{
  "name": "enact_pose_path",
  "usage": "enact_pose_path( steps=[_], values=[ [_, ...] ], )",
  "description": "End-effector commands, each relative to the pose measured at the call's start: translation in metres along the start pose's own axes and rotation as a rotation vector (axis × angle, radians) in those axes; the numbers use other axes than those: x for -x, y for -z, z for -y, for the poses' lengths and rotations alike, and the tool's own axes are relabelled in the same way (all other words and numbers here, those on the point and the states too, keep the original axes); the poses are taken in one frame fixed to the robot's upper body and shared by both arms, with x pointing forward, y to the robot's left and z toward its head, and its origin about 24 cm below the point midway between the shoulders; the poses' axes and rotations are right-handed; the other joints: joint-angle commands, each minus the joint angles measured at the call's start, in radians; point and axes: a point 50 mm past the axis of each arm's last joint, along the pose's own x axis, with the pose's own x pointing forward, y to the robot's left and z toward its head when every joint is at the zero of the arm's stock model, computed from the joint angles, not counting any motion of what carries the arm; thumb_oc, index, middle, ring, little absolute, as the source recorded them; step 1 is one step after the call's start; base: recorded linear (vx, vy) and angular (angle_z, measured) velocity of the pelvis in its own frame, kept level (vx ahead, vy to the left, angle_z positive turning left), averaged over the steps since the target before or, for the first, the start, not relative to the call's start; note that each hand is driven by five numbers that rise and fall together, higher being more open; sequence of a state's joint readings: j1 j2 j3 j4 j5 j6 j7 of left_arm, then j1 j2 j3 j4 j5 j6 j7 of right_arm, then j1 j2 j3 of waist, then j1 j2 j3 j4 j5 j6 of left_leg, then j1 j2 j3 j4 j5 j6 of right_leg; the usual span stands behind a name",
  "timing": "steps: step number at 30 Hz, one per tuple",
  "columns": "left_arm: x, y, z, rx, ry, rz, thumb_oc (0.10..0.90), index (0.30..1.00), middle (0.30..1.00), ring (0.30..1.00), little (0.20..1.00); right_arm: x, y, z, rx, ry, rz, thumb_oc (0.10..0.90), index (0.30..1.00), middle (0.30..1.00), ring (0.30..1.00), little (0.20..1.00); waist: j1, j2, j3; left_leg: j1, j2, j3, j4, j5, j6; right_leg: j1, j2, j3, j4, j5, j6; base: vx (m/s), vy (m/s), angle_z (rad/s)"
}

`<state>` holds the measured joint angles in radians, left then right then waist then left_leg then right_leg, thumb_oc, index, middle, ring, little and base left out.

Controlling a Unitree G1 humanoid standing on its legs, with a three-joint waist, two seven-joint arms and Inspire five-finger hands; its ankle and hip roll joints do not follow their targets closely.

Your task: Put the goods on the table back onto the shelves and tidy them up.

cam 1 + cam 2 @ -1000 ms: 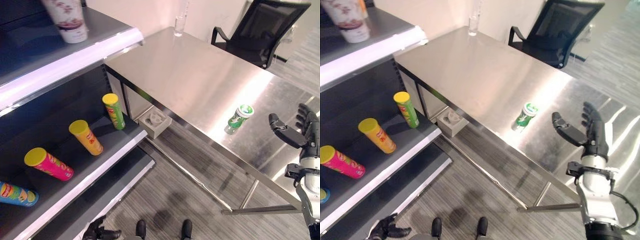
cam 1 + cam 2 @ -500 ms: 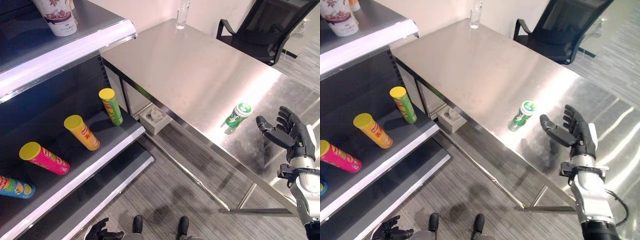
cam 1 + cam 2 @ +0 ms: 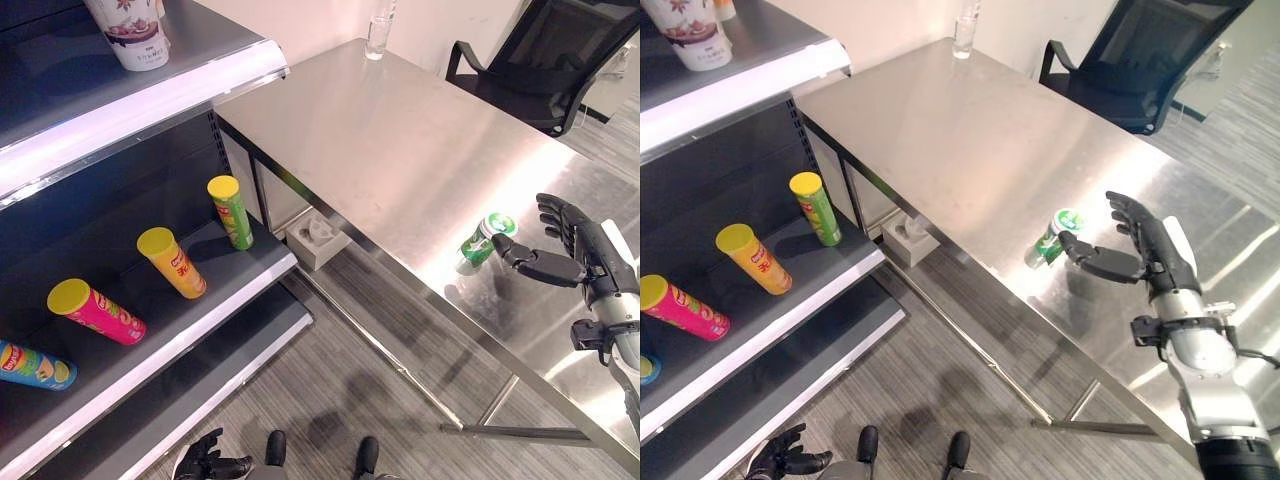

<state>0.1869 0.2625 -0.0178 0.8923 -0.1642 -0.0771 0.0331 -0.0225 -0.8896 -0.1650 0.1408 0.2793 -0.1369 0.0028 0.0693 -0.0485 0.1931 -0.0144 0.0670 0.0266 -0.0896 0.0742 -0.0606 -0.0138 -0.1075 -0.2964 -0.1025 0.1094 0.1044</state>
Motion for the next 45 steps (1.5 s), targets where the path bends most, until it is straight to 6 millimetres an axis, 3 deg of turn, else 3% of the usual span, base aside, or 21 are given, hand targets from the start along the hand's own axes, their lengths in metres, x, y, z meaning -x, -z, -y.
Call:
enact_pose_path(
  steps=[1,6,18,19,20,21,22,33,40,42,45],
  values=[
    [-0.004,-0.020,-0.015,-0.034,-0.033,0.086,0.800,0.900,0.900,0.900,0.900,-0.013,-0.060,0.028,0.107,0.056,0.268,0.800,0.900,0.900,0.900,0.900,0.009,-0.019,-0.033,0.001,0.029,0.034,0.002,-0.045,-0.042,0.085,-0.040,-0.041,0.015,-0.115,0.068,0.00,0.000,0.06],
    [-0.004,-0.019,-0.014,-0.031,-0.030,0.085,0.800,0.900,0.900,0.900,0.900,-0.016,-0.053,0.028,0.220,0.036,0.216,0.800,0.900,0.900,0.900,0.900,0.018,-0.020,-0.034,-0.006,0.031,0.021,0.002,-0.041,-0.048,0.089,-0.037,-0.062,0.015,-0.122,0.066,0.02,-0.011,0.07],
    [-0.004,-0.018,-0.014,-0.034,-0.032,0.075,0.800,0.900,0.900,0.900,0.900,-0.027,-0.034,0.015,0.175,0.081,0.145,0.800,0.900,0.900,0.900,0.900,0.044,-0.015,-0.027,-0.014,0.027,-0.004,0.002,-0.038,-0.050,0.093,-0.037,-0.084,0.015,-0.129,0.060,0.01,-0.004,0.06],
    [-0.004,-0.019,-0.015,-0.034,-0.034,0.076,0.800,0.900,0.900,0.900,0.900,-0.028,-0.034,0.014,0.179,0.085,0.144,0.725,0.787,0.787,0.787,0.787,0.046,-0.014,-0.027,-0.014,0.026,-0.006,0.002,-0.038,-0.050,0.094,-0.037,-0.085,0.015,-0.129,0.060,0.01,0.005,0.06],
    [-0.004,-0.019,-0.014,-0.032,-0.036,0.078,0.800,0.900,0.900,0.900,0.900,-0.029,-0.033,0.014,0.176,0.091,0.143,0.689,0.733,0.733,0.733,0.733,0.049,-0.014,-0.026,-0.015,0.025,-0.007,0.002,-0.037,-0.050,0.095,-0.038,-0.088,0.015,-0.130,0.060,0.00,0.003,0.10],
    [-0.004,-0.018,-0.014,-0.031,-0.037,0.076,0.800,0.900,0.900,0.900,0.900,-0.029,-0.033,0.013,0.176,0.099,0.143,0.587,0.580,0.580,0.580,0.580,0.050,-0.013,-0.026,-0.016,0.024,-0.011,0.002,-0.037,-0.050,0.096,-0.038,-0.089,0.015,-0.130,0.059,0.01,0.002,0.11],
    [-0.004,-0.018,-0.015,-0.030,-0.039,0.072,0.800,0.900,0.900,0.900,0.900,-0.030,-0.033,0.013,0.181,0.112,0.144,0.400,0.300,0.300,0.300,0.300,0.052,-0.013,-0.027,-0.016,0.024,-0.014,0.002,-0.037,-0.050,0.096,-0.038,-0.091,0.015,-0.130,0.059,0.01,-0.002,0.09],
    [-0.004,-0.015,-0.019,-0.023,-0.064,0.050,0.800,0.900,0.900,0.900,0.900,-0.031,-0.036,0.014,0.163,0.198,0.165,0.400,0.300,0.300,0.300,0.300,0.064,-0.011,-0.031,-0.008,0.021,-0.025,0.002,-0.043,-0.049,0.109,-0.038,-0.103,0.015,-0.138,0.057,0.00,0.000,0.03],
    [-0.005,-0.019,-0.022,-0.011,-0.080,0.061,0.800,0.900,0.900,0.900,0.900,-0.030,-0.079,0.022,0.107,0.261,0.360,0.400,0.300,0.300,0.300,0.300,0.068,-0.012,-0.041,0.001,0.024,-0.029,0.002,-0.044,-0.055,0.123,-0.035,-0.112,0.015,-0.145,0.054,0.00,-0.009,0.01],
    [-0.006,-0.021,-0.021,-0.006,-0.082,0.064,0.800,0.900,0.900,0.900,0.900,-0.028,-0.105,0.026,0.045,0.295,0.486,0.400,0.300,0.300,0.300,0.300,0.071,-0.011,-0.045,0.004,0.027,-0.032,0.002,-0.045,-0.060,0.132,-0.032,-0.115,0.015,-0.152,0.051,0.00,-0.064,0.04],
    [-0.008,-0.025,-0.019,-0.002,-0.081,0.074,0.800,0.900,0.900,0.900,0.900,-0.021,-0.172,0.020,-0.090,0.299,0.812,0.400,0.300,0.300,0.300,0.300,0.098,-0.011,-0.060,0.008,0.042,-0.048,0.002,-0.036,-0.079,0.146,-0.014,-0.129,0.015,-0.172,0.033,-0.03,-0.129,0.21]
  ],
)
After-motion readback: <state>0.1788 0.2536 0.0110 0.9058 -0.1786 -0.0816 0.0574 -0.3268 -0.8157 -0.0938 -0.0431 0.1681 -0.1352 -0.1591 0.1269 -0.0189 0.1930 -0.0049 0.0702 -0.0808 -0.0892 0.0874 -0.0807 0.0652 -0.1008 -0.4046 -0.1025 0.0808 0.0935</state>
